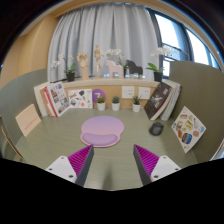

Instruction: Arrange mouse

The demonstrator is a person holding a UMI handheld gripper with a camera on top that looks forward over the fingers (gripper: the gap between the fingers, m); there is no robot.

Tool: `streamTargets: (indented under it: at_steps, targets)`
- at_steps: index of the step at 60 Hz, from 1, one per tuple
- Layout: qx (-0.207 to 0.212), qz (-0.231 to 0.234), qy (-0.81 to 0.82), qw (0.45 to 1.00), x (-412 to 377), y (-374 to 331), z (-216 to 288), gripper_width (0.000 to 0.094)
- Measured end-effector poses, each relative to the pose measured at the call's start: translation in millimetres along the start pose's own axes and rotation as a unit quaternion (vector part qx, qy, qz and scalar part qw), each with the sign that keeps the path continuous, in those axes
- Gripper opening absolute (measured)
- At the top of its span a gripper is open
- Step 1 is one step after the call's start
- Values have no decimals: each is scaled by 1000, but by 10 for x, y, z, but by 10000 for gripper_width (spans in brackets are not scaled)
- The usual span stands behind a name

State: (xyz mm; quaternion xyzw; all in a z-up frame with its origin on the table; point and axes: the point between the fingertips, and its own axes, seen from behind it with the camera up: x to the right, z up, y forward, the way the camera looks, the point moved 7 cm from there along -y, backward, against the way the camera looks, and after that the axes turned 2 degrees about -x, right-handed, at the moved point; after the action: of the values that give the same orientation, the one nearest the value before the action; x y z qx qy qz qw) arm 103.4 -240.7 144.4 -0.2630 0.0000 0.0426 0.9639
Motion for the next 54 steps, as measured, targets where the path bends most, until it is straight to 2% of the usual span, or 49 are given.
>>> streamTargets:
  at_steps: [14, 23, 42, 54]
  targets:
    - [-55, -63, 23, 996, 1326, 691, -320, 771]
    - [-83, -74, 40, 993, 1869, 1201, -353, 772]
    - [-87, -32, 27, 995, 2121, 2153, 92, 785]
    - [-96, -15, 10, 995, 2055, 2535, 275, 757]
